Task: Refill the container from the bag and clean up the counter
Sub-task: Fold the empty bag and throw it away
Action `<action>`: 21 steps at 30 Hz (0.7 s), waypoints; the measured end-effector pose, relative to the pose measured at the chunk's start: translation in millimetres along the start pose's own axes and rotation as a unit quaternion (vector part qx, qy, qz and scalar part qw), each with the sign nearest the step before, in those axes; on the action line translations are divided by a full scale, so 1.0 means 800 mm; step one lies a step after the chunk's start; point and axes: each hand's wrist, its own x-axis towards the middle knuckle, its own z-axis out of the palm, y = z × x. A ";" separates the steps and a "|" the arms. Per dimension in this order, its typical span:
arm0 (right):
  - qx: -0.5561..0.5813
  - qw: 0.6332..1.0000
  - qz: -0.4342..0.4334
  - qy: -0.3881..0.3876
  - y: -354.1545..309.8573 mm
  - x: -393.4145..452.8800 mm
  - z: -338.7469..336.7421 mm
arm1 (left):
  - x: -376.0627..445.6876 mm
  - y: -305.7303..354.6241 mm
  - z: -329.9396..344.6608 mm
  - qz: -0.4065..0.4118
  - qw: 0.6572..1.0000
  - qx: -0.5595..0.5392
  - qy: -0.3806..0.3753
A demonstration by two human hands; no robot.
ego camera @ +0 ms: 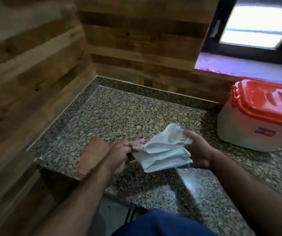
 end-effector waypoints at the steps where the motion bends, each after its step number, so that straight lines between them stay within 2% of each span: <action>1: -0.013 1.000 0.017 -0.023 -0.004 0.002 0.005 | -0.015 -0.002 -0.002 0.000 1.000 -0.009 0.010; 4: -0.022 0.996 0.053 -0.061 -0.007 0.010 0.027 | -0.071 -0.008 -0.012 -0.008 0.998 -0.026 0.049; 7: -0.099 0.988 0.087 -0.078 0.007 0.022 0.060 | -0.127 -0.032 -0.025 -0.005 0.995 -0.017 0.093; 11: -0.211 0.954 0.117 -0.176 0.058 0.040 0.119 | -0.195 -0.101 -0.051 0.004 0.965 0.081 0.248; 13: -0.260 0.935 0.124 -0.209 0.086 0.042 0.151 | -0.239 -0.128 -0.056 0.009 0.950 0.099 0.295; 18: -0.345 0.889 0.105 -0.281 0.146 0.029 0.229 | -0.353 -0.150 -0.059 -0.040 0.941 0.068 0.328; 21: -0.386 0.855 0.084 -0.336 0.179 0.024 0.271 | -0.408 -0.147 -0.060 -0.088 0.943 0.096 0.305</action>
